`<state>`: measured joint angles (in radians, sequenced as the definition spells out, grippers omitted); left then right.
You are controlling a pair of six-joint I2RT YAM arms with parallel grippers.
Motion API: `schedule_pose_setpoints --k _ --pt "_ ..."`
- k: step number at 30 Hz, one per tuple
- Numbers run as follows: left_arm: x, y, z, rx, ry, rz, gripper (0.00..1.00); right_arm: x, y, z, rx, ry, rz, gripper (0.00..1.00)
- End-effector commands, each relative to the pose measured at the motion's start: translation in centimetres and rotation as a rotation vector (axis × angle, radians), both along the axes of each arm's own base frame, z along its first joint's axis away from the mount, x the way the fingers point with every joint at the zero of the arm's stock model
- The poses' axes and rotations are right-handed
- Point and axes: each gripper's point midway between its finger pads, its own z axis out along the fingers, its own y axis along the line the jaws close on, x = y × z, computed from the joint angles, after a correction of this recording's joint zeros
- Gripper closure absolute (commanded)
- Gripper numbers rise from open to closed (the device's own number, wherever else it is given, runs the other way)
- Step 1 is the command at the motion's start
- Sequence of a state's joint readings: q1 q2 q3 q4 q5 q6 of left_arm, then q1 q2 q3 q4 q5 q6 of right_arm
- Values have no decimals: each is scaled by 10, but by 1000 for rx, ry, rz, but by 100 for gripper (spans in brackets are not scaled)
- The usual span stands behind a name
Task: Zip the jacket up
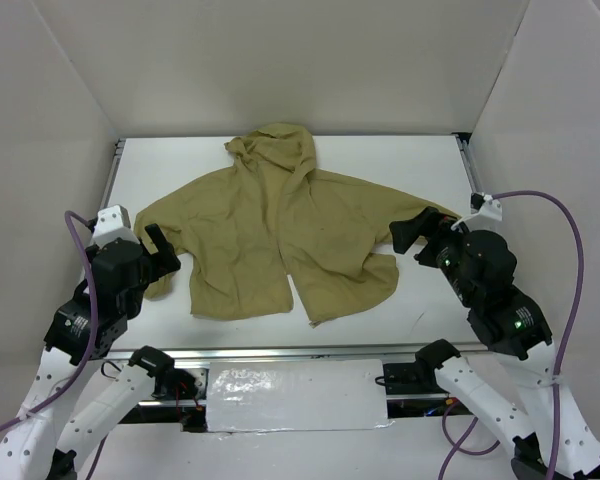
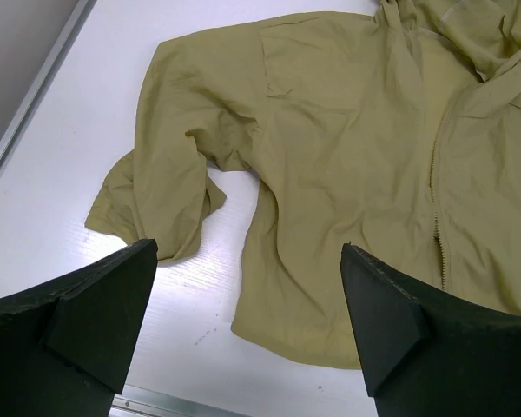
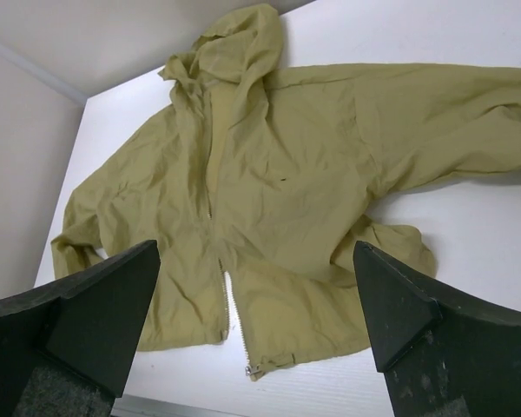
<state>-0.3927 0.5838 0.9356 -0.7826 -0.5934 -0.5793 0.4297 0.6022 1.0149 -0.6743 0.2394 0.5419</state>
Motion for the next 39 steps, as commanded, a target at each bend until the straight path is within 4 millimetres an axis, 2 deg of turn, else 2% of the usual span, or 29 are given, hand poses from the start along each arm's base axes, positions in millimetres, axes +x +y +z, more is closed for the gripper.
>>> schedule_pose_setpoints --k 1,5,8,9,10,12,14,15,17,19,21,22,24,25,26,27,28,29,30,34,39 --pt "3 0 10 -17 -45 4 1 1 -4 3 5 -8 -29 0" --pt "1 2 9 -22 -47 20 1 0 -3 7 15 -30 -20 0" --pt "1 2 10 -31 -55 24 1 -4 9 10 21 -58 60 0" --pt "1 2 11 -41 -53 26 1 -9 29 17 23 -96 186 0" --pt "-1 1 8 -50 -40 25 1 -13 39 12 24 -100 254 0" --pt "-2 -4 8 -82 -35 14 1 -26 66 21 57 -146 429 0" --pt "-2 -13 8 -124 -35 -20 1 -26 78 16 78 -117 488 0" --pt "-2 -17 9 -138 -36 -34 1 -18 87 5 76 -53 511 0" --pt "-1 -28 8 -158 -21 -87 1 -16 106 -6 106 21 596 0" --pt "2 -32 4 -151 16 -100 1 -11 140 -44 144 164 700 0" --pt "4 -29 -1 -134 33 -86 0 0 164 -64 154 209 730 2" --pt "5 -30 -2 -133 33 -84 1 3 184 -94 137 314 754 3" --pt "6 -30 -4 -135 25 -91 1 11 205 -113 136 361 780 15" --pt "5 -32 -3 -139 17 -101 1 10 221 -140 121 437 803 18" --pt "5 -34 -4 -145 3 -116 1 14 232 -144 132 437 819 27" --pt "5 -35 -3 -150 -4 -122 1 15 240 -153 128 460 828 30" --pt "4 -35 -3 -149 -10 -129 1 14 253 -175 122 505 851 32" --pt "4 -35 -3 -150 -12 -127 1 17 258 -185 116 530 844 34" --pt "4 -34 -2 -148 -14 -128 1 21 265 -204 104 575 836 34" --pt "5 -40 -5 -150 -6 -155 1 28 272 -234 97 647 792 37" --pt "7 -43 -6 -143 4 -176 1 31 266 -261 32 696 711 37"
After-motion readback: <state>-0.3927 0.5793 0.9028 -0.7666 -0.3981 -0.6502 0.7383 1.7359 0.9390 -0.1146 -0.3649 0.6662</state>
